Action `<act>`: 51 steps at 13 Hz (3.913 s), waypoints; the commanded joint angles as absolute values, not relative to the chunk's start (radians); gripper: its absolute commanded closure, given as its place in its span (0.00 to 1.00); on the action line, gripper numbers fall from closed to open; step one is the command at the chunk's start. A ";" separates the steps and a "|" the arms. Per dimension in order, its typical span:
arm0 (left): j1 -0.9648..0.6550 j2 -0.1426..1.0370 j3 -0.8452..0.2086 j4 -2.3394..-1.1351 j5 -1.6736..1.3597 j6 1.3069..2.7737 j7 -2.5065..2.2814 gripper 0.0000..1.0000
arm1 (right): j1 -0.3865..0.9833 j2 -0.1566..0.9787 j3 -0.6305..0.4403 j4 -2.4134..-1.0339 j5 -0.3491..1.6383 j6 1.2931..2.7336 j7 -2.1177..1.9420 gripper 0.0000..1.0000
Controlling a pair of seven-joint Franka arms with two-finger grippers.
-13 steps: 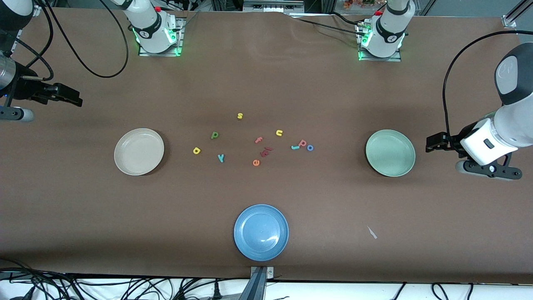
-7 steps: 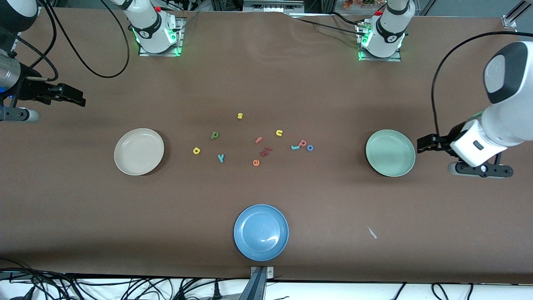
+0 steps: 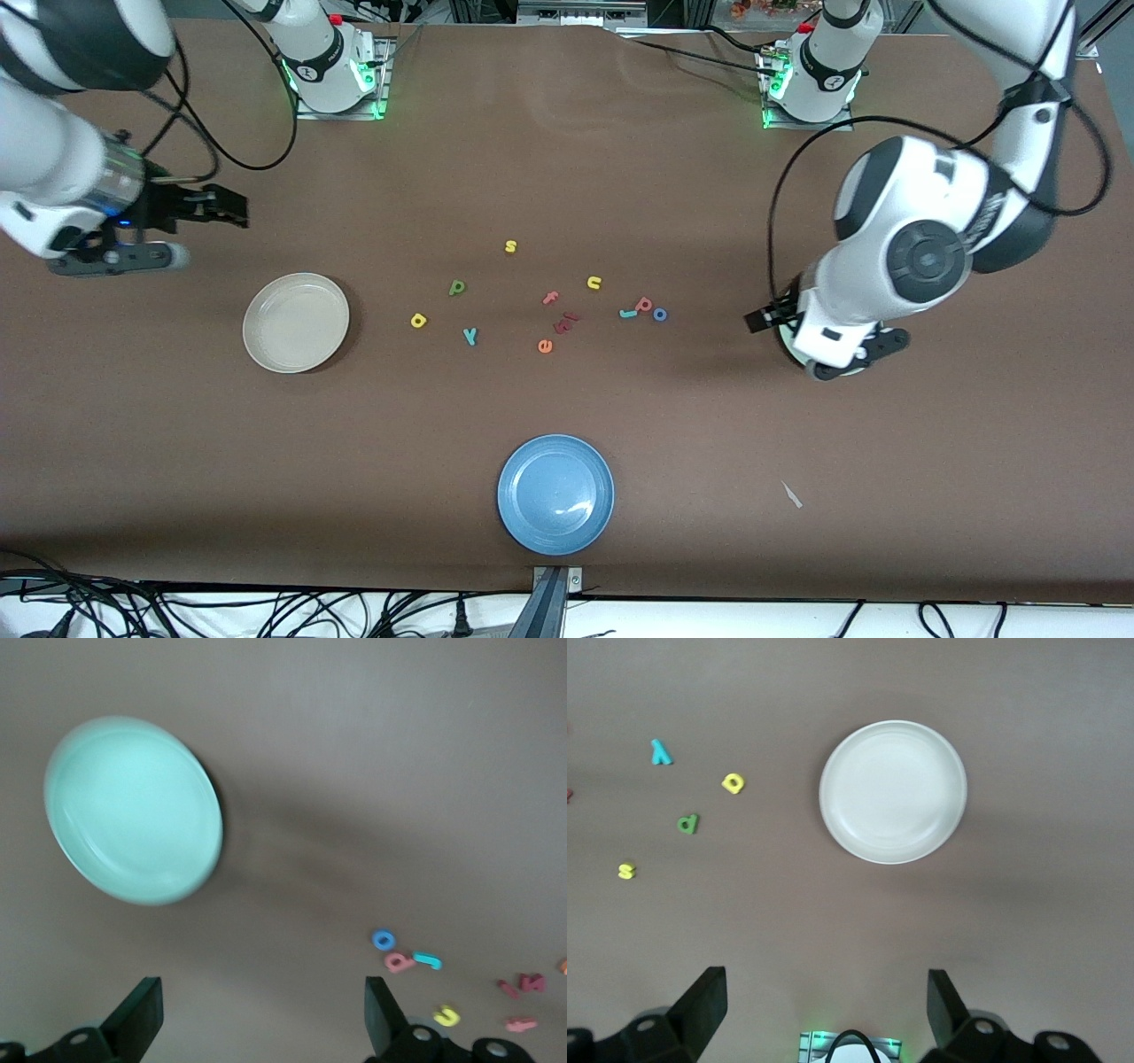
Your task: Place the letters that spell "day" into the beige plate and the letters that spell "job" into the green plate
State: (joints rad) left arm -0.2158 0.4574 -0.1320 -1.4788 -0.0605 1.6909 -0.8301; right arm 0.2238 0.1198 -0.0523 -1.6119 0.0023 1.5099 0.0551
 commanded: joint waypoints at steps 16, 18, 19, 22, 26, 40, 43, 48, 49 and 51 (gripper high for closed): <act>-0.429 0.577 -0.123 -1.893 -0.123 2.430 -1.500 0.36 | 0.399 0.423 -0.020 -1.970 0.017 2.325 0.408 0.00; -0.433 0.584 -0.123 -1.893 -0.123 2.433 -1.500 0.41 | 0.413 0.463 -0.020 -1.965 0.018 2.374 0.437 0.00; -0.434 0.592 -0.123 -1.893 -0.123 2.444 -1.500 0.41 | 0.417 0.475 -0.020 -1.962 0.020 2.378 0.445 0.00; -0.434 0.607 -0.123 -1.891 -0.123 2.467 -1.503 0.41 | 0.420 0.524 -0.018 -1.925 0.066 2.378 0.446 0.01; -0.451 0.626 -0.121 -1.891 -0.123 2.467 -1.508 0.45 | 0.420 0.564 -0.018 -1.902 0.101 2.378 0.446 0.04; -0.404 0.551 -0.117 -1.872 -0.020 2.410 -1.471 0.89 | 0.419 0.601 -0.011 -1.885 0.106 2.384 0.446 0.57; -0.313 0.497 -0.115 -1.832 -0.020 2.271 -1.327 0.89 | 0.419 0.603 -0.011 -1.885 0.106 2.387 0.448 0.64; -0.102 0.488 -0.115 -1.835 0.053 2.215 -0.976 0.87 | 0.419 0.603 -0.011 -1.885 0.106 2.387 0.448 0.76; -0.068 0.489 -0.117 -1.835 0.063 2.214 -0.910 0.87 | 0.419 0.603 -0.011 -1.884 0.106 2.387 0.449 0.77; -0.020 0.488 -0.117 -1.842 0.063 2.139 -0.777 0.87 | 0.414 0.601 -0.011 -1.852 0.107 2.372 0.440 0.80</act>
State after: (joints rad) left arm -0.0490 0.4959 -0.1033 -1.8327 0.0366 2.2024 -0.8751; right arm 0.4171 0.5880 -0.0132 -1.8969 0.0859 2.3825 0.4410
